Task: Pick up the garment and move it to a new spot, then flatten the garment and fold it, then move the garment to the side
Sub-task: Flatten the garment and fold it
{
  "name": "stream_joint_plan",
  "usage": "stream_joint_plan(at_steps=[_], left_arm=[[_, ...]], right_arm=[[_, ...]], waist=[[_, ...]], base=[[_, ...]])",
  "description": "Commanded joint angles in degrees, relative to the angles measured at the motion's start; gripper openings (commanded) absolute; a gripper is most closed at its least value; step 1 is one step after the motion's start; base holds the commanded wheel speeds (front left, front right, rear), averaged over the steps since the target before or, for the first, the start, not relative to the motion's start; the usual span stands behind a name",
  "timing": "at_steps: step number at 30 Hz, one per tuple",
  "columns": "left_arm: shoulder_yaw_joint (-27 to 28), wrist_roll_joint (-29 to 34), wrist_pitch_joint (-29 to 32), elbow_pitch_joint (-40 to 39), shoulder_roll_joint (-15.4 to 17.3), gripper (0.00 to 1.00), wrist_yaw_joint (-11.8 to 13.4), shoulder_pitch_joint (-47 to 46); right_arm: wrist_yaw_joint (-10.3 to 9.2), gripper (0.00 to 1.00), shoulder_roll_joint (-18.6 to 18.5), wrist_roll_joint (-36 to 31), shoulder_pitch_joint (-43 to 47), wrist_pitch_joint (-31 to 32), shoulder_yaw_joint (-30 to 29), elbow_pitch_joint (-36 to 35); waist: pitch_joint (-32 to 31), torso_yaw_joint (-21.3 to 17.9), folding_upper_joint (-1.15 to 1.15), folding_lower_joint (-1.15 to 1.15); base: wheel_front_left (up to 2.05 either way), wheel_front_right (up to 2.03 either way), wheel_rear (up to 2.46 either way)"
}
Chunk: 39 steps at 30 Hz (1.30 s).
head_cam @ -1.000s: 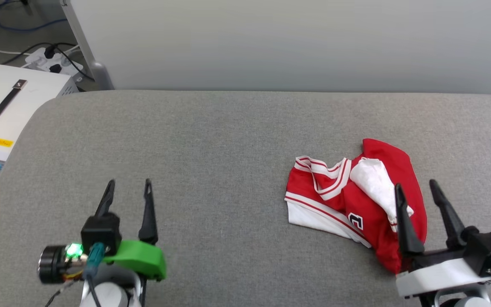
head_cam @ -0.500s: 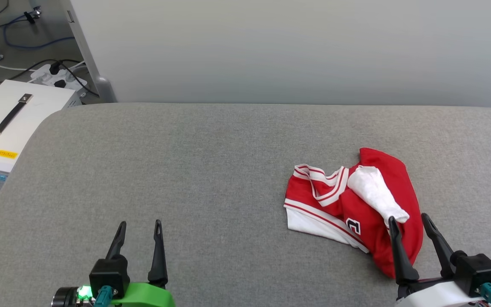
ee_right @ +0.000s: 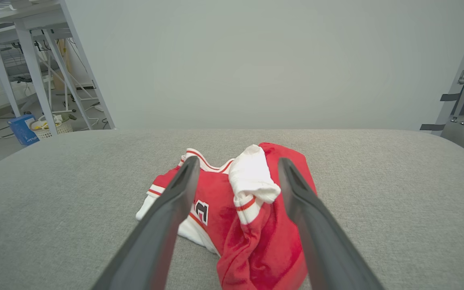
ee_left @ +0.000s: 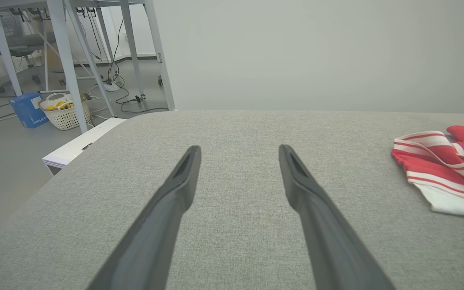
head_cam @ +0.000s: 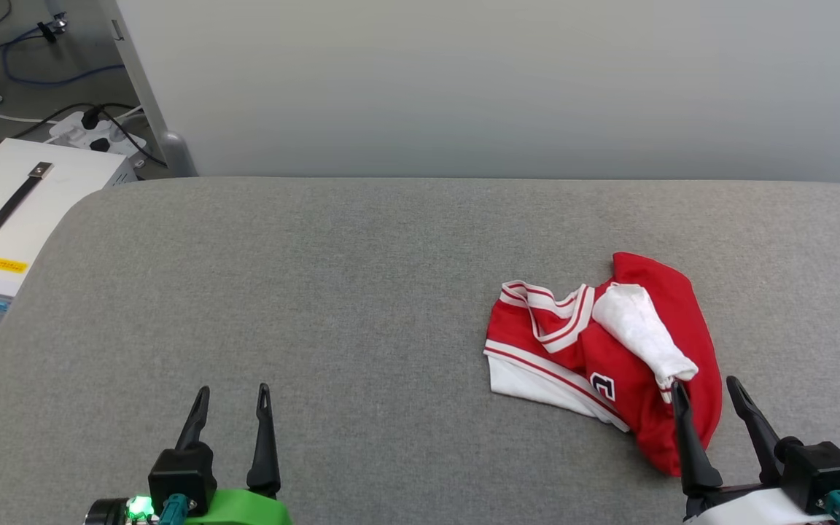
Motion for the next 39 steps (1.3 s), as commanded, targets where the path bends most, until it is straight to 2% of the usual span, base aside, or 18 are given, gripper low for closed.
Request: stream_joint_plan(at_steps=[1, 8, 12, 18, 23, 27, 34, 36, 39], left_arm=[[0.36, 0.83, -0.32, 0.25, -0.43, 1.0, -0.45, 0.69], [1.51, 1.99, -0.32, 0.83, -1.6, 1.0, -1.82, 0.37], [1.84, 2.64, -0.32, 0.79, -2.22, 1.0, -2.32, -0.37], [1.71, 3.43, -0.33, 0.61, -3.07, 1.0, -2.91, -2.5], [1.54, 3.7, -0.33, 0.56, -3.62, 1.0, -3.13, -3.83], [1.58, 3.85, -0.33, 0.64, -3.92, 1.0, -3.3, -4.78], [1.55, 4.0, -0.33, 0.27, -4.24, 1.0, -3.58, -6.8], [1.52, 3.97, -0.33, 0.19, -4.31, 1.0, -3.6, -7.49], [1.19, 3.87, -0.33, 0.06, -4.4, 1.0, -3.6, -8.58]], right_arm=[[-0.05, 1.0, -0.12, -0.33, -0.49, -0.26, -0.16, -0.39], [-0.05, 1.0, -0.42, -0.7, -2.39, -0.26, -1.26, -2.11], [-0.05, 1.0, -1.99, 0.07, -6.87, -0.26, -2.64, -3.87], [-0.05, 1.0, -9.32, 2.65, -18.4, -0.26, -1.29, -3.0], [-0.05, 1.0, -18.48, 6.26, -28.76, 1.78, 6.98, 3.44], [-0.05, 1.0, -25.3, 12.87, -36.33, 13.21, 16.05, 6.23], [-0.05, 1.0, -36.19, 28.73, -43.52, 38.06, 31.3, 6.24], [-0.05, 1.0, -38.34, 32.65, -44.53, 44.37, 34.78, 6.29], [-0.05, 1.0, -39.32, 37.06, -45.66, 49.68, 37.67, 7.19]], waist=[[0.02, 0.08, 0.0, 0.0], [0.44, 0.37, 0.0, 0.0], [1.63, 0.41, 0.0, 0.0], [4.39, 0.84, 0.0, 0.0], [6.59, 1.24, 0.0, 0.0], [8.02, 1.62, 0.0, 0.0], [11.16, 2.5, 0.0, 0.0], [12.24, 2.75, 0.0, 0.0], [14.08, 3.38, 0.0, 0.0]], base=[[0.0, 0.0, 0.0], [0.0, 0.0, 0.0], [0.0, 0.0, 0.0], [0.0, 0.0, 0.0], [0.0, 0.0, 0.0], [0.0, 0.0, 0.0], [0.0, 0.0, 0.0], [0.0, 0.0, 0.0], [0.0, 0.0, 0.0]])
